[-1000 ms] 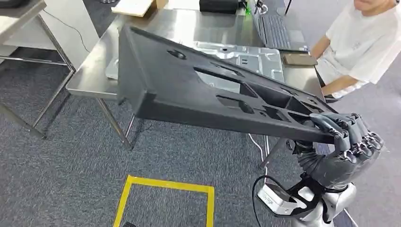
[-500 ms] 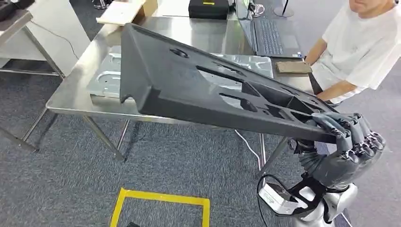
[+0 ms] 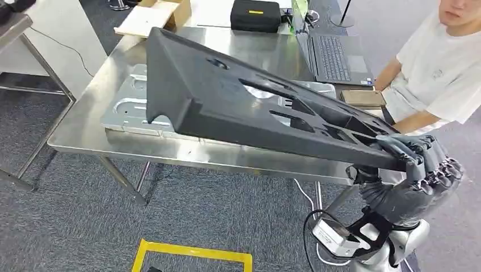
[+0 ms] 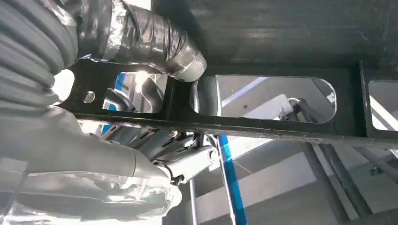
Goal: Take the parts from the cabinet and place them on the table.
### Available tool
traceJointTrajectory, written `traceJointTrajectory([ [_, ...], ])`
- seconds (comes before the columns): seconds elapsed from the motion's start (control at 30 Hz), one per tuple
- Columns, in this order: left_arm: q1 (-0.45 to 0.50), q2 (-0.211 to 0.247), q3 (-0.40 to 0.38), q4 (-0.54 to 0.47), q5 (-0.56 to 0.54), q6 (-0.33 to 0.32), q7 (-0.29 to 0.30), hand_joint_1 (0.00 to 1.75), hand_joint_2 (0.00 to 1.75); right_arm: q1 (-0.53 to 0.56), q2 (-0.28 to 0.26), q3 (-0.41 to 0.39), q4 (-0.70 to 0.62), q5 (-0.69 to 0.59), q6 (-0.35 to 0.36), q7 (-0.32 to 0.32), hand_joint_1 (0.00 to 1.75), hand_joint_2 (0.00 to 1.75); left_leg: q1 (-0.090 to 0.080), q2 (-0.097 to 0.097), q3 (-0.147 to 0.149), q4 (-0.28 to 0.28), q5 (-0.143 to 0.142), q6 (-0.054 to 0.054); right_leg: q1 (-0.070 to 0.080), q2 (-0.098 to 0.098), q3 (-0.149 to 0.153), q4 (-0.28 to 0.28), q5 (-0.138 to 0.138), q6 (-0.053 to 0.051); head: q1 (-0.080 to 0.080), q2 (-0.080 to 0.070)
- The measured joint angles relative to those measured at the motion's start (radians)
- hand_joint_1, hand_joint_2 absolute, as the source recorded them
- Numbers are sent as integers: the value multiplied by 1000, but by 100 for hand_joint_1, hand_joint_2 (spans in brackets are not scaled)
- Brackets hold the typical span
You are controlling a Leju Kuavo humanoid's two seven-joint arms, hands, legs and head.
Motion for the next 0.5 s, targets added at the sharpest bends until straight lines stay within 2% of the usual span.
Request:
traceJointTrajectory([
  [0.03,0,0,0,0,0,0,0,0,175,0,-1,-1,0,0,0,0,175,175,2,0,19,0,-16,-5,-2,-1,20,-86,86,1,0,0],
  [0.07,-1,0,0,0,0,0,0,0,175,0,-2,-3,0,0,0,0,175,175,0,-1,25,2,-29,-12,-1,-5,19,-139,165,-1,0,0],
  [0.1,-3,-1,1,0,0,0,0,0,175,-2,-2,-4,1,0,0,0,175,175,-1,-5,29,-1,-36,-19,8,-6,21,-134,122,-14,1,0],
  [0.13,-7,-1,0,0,0,0,0,0,175,0,-2,-4,0,0,0,0,175,175,0,-2,27,-6,-44,-29,10,-3,25,-134,141,-24,-1,0],
  [0.17,-7,-1,1,0,0,0,0,0,175,0,-3,-6,0,0,0,0,175,175,-2,0,42,3,-39,-34,6,1,28,-143,135,-33,0,0],
  [0.2,-8,-1,1,0,0,0,-1,0,175,-2,-3,-6,0,1,0,0,175,175,-2,0,42,7,-29,-40,7,1,39,-145,129,-40,0,0],
  [0.23,-9,0,1,0,0,0,-1,0,175,-1,-3,-6,-3,1,0,0,175,175,1,2,30,35,-29,-42,4,2,57,-154,125,-47,0,0],
  [0.27,-10,-1,1,0,0,0,-2,0,175,-3,-3,-7,-3,1,0,0,175,175,1,3,3,92,-24,-43,5,0,73,-157,116,-56,-1,0],
  [0.3,-11,-1,1,0,0,0,-2,0,175,-4,-3,-7,-3,0,0,0,175,175,2,3,-41,160,-38,-42,6,-2,83,-158,107,-61,-1,0],
  [0.37,-9,-2,1,0,2,0,-3,0,175,-3,-3,-8,-3,-2,0,0,175,175,1,3,-133,278,-105,-44,10,-2,102,-158,87,-65,-1,0],
  [0.4,-6,-2,1,0,3,1,-2,0,175,-3,-4,-8,-3,-3,0,0,175,175,1,4,-167,305,-141,-44,12,-1,115,-158,79,-67,-1,0],
  [0.43,-4,-2,1,0,6,3,-2,0,175,-3,-5,-9,-3,-3,0,0,175,175,0,4,-185,296,-150,-43,12,2,130,-158,68,-66,-1,0],
  [0.47,-3,-2,2,0,10,6,-1,0,175,-2,-5,-10,-2,-3,0,0,175,175,0,3,-185,255,-128,-43,13,3,148,-158,56,-65,-1,0],
  [0.5,-4,-2,4,0,15,8,0,0,175,-2,-6,-11,-3,-3,0,0,175,175,0,4,-177,193,-77,-39,14,4,165,-158,44,-64,-1,0],
])
